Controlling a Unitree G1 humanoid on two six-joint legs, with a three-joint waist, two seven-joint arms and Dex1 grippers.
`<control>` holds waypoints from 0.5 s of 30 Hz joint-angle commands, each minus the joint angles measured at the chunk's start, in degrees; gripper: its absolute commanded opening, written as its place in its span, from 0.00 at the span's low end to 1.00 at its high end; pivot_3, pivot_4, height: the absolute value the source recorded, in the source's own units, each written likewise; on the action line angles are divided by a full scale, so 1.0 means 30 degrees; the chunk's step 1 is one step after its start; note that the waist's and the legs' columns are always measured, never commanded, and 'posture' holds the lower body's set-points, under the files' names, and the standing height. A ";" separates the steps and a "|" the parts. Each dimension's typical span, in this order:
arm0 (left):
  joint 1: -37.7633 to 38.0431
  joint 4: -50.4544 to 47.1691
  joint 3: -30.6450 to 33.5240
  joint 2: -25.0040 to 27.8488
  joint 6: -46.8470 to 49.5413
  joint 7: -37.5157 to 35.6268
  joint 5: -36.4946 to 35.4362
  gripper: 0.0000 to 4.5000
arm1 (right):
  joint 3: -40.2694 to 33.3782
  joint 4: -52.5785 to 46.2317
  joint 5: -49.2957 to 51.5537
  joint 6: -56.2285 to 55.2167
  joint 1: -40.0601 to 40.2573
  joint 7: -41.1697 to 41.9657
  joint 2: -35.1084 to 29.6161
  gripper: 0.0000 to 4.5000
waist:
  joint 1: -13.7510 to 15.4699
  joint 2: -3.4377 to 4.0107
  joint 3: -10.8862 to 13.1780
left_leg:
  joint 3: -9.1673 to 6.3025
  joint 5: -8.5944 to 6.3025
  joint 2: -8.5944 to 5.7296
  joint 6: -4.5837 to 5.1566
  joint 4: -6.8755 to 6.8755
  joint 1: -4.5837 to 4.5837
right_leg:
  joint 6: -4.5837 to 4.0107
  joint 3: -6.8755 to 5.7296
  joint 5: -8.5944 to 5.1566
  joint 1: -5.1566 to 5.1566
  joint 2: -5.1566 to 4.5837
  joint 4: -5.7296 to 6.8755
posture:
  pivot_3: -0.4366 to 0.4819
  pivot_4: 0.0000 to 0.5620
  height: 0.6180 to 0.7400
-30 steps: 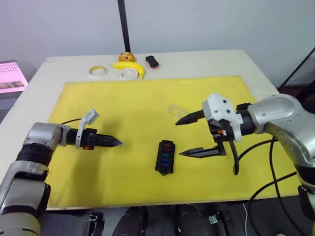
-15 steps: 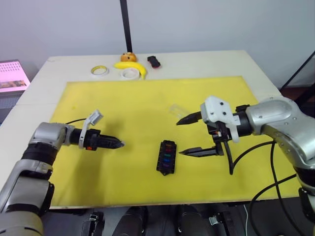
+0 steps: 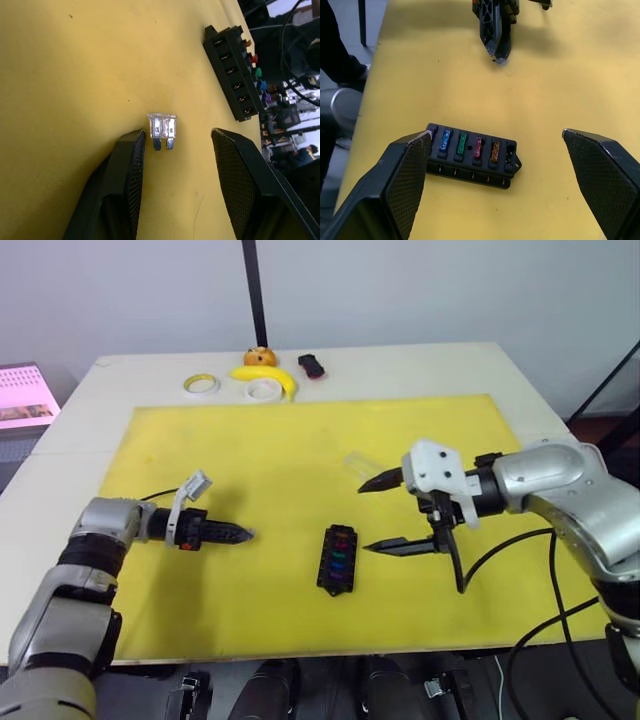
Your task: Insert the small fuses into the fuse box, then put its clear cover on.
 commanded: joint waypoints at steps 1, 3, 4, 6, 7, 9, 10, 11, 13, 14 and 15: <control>-0.0403 0.1275 0.0346 -0.0137 -0.0344 0.0720 0.0799 0.50 | -0.0224 -0.0134 -0.0122 -0.0332 -0.0176 0.0134 -0.0121 1.00 | 0.0014 0.0000 0.0000 | 0.0000 0.0000 0.0000 0.0001 0.0010 0.0000 | 0.0001 0.0000 0.0000 0.0003 0.0000 0.0008 | 0.48 0.27 1.00; -0.0637 0.1828 0.0476 -0.0233 -0.0513 0.0866 0.0909 0.50 | -0.0084 -0.0044 -0.0330 -0.0449 -0.0165 0.0146 -0.0118 1.00 | 0.0021 0.0000 0.0000 | -0.0006 0.0000 0.0002 0.0001 0.0042 0.0001 | 0.0002 -0.0005 0.0001 0.0015 0.0003 0.0031 | 0.48 0.27 1.00; -0.0698 0.2031 0.0509 -0.0260 -0.0586 0.0874 0.0956 0.50 | 0.0005 -0.0006 -0.0463 -0.0531 -0.0142 0.0145 -0.0121 1.00 | 0.0016 -0.0001 0.0000 | -0.0006 0.0000 0.0002 0.0001 0.0051 0.0001 | 0.0007 -0.0006 0.0004 0.0020 0.0005 0.0038 | 0.48 0.27 1.00; -0.0729 0.2212 0.0525 -0.0288 -0.0646 0.0875 0.0994 0.50 | 0.0060 0.0001 -0.0607 -0.0640 -0.0061 0.0189 -0.0155 1.00 | 0.0005 0.0000 0.0000 | -0.0007 0.0000 0.0003 0.0001 0.0068 0.0001 | 0.0011 -0.0006 0.0006 0.0021 0.0005 0.0049 | 0.48 0.27 1.00; -0.0713 0.2264 0.0541 -0.0297 -0.0680 0.0895 0.0995 0.50 | 0.0065 -0.0007 -0.0635 -0.0660 -0.0037 0.0208 -0.0150 1.00 | 0.0005 0.0001 -0.0001 | -0.0009 0.0000 0.0004 0.0000 0.0072 0.0002 | 0.0011 -0.0005 0.0006 0.0020 0.0005 0.0056 | 0.48 0.27 1.00; -0.0566 0.2212 0.0468 -0.0275 -0.0910 0.0870 0.1111 0.44 | 0.0070 -0.0021 -0.0673 -0.0706 -0.0003 0.0255 -0.0149 1.00 | -0.0001 0.0003 -0.0002 | -0.0010 0.0000 0.0006 0.0000 0.0075 0.0003 | 0.0011 -0.0006 0.0006 0.0019 0.0006 0.0061 | 0.48 0.27 1.00; -0.0501 0.2185 0.0462 -0.0277 -0.0968 0.0821 0.1154 0.37 | 0.0105 -0.0004 -0.0716 -0.0734 -0.0012 0.0275 -0.0131 1.00 | -0.0008 0.0002 -0.0002 | -0.0011 0.0000 0.0006 -0.0001 0.0078 0.0002 | 0.0011 -0.0005 0.0006 0.0018 0.0007 0.0064 | 0.48 0.27 1.00; -0.0452 0.2144 0.0473 -0.0286 -0.0988 0.0788 0.1193 0.31 | 0.0112 0.0002 -0.0737 -0.0750 -0.0010 0.0297 -0.0129 1.00 | -0.0009 0.0002 -0.0001 | -0.0012 0.0000 0.0006 -0.0001 0.0079 0.0002 | 0.0011 -0.0005 0.0006 0.0018 0.0007 0.0064 | 0.48 0.27 1.00; -0.0367 0.2071 0.0514 -0.0316 -0.1024 0.0746 0.1257 0.10 | 0.0138 0.0046 -0.0792 -0.0759 -0.0028 0.0335 -0.0093 1.00 | -0.0016 0.0002 -0.0002 | -0.0010 0.0000 0.0005 -0.0001 0.0079 0.0003 | 0.0011 -0.0004 0.0006 0.0017 0.0005 0.0064 | 0.48 0.27 1.00; -0.0338 0.2049 0.0558 -0.0340 -0.1033 0.0747 0.1288 0.01 | 0.0155 0.0056 -0.0822 -0.0778 -0.0031 0.0358 -0.0080 1.00 | -0.0015 0.0005 -0.0003 | -0.0009 0.0000 0.0005 -0.0001 0.0078 0.0002 | 0.0011 -0.0004 0.0006 0.0015 0.0005 0.0064 | 0.48 0.27 1.00; -0.0313 0.2061 0.0599 -0.0363 -0.1061 0.0776 0.1323 0.01 | 0.0200 0.0082 -0.0852 -0.0787 -0.0053 0.0378 -0.0057 1.00 | -0.0016 0.0005 -0.0003 | -0.0011 0.0000 0.0007 -0.0001 0.0077 0.0002 | 0.0011 -0.0004 0.0006 0.0015 0.0003 0.0066 | 0.48 0.27 1.00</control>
